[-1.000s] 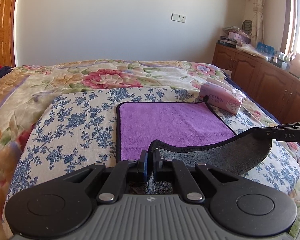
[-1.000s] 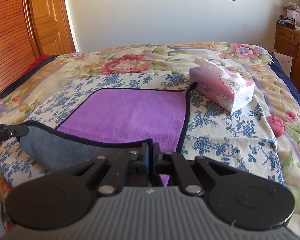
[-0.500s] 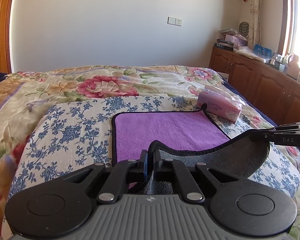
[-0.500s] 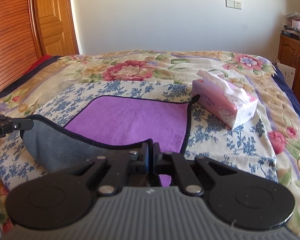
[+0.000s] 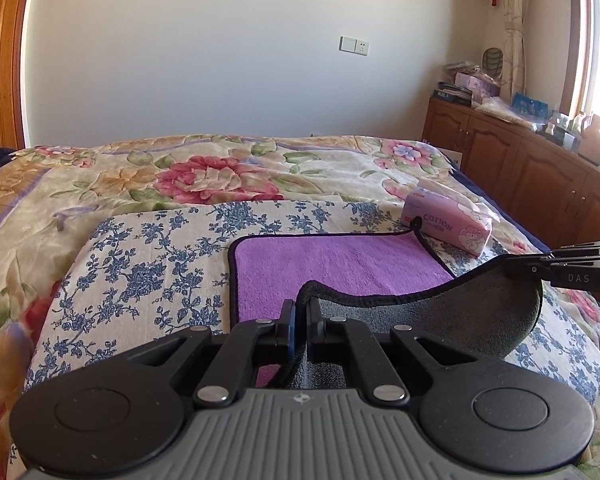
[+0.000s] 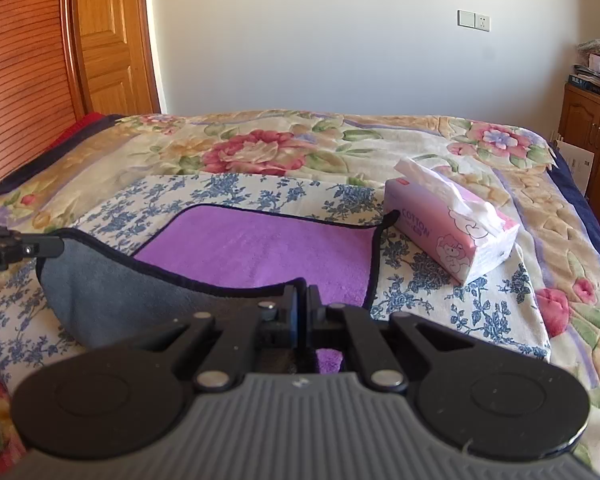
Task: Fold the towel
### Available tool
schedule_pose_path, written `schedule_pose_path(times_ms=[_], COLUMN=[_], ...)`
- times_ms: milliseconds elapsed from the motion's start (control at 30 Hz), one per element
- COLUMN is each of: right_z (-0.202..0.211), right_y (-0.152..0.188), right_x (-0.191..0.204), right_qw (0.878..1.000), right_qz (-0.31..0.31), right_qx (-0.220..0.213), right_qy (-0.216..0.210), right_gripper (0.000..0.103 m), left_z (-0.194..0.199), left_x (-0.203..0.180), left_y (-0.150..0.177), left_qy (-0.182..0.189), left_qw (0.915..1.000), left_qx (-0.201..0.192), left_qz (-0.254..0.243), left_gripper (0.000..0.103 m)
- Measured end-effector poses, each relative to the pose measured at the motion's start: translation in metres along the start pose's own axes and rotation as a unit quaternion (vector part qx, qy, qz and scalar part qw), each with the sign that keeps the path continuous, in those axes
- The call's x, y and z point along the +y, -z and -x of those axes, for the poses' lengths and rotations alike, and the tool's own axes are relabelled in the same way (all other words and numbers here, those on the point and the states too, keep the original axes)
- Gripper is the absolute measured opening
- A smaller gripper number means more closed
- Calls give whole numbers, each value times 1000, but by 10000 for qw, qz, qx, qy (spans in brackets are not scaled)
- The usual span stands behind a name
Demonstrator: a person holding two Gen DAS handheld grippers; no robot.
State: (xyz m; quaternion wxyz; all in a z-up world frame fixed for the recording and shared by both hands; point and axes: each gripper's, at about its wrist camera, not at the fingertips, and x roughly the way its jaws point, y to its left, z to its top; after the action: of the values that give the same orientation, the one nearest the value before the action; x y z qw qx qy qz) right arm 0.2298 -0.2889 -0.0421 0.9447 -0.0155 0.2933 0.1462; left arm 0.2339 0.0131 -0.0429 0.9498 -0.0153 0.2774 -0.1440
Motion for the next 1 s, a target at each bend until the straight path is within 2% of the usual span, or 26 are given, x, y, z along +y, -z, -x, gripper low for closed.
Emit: schedule_pose_path(times_ms=[1000], right_z=[-25], right_y=[-26], right_x=[-12], right_qw=[9992], right_qz=[258], right_qx=[-288], right_qy=[-71], right_gripper=[5], left_z=[-32], left_x=[8], left_y=[-28], left_qy=[-41], left_qw=[9999], left_qx=[-124], left_qz=[-113], left_gripper=[6])
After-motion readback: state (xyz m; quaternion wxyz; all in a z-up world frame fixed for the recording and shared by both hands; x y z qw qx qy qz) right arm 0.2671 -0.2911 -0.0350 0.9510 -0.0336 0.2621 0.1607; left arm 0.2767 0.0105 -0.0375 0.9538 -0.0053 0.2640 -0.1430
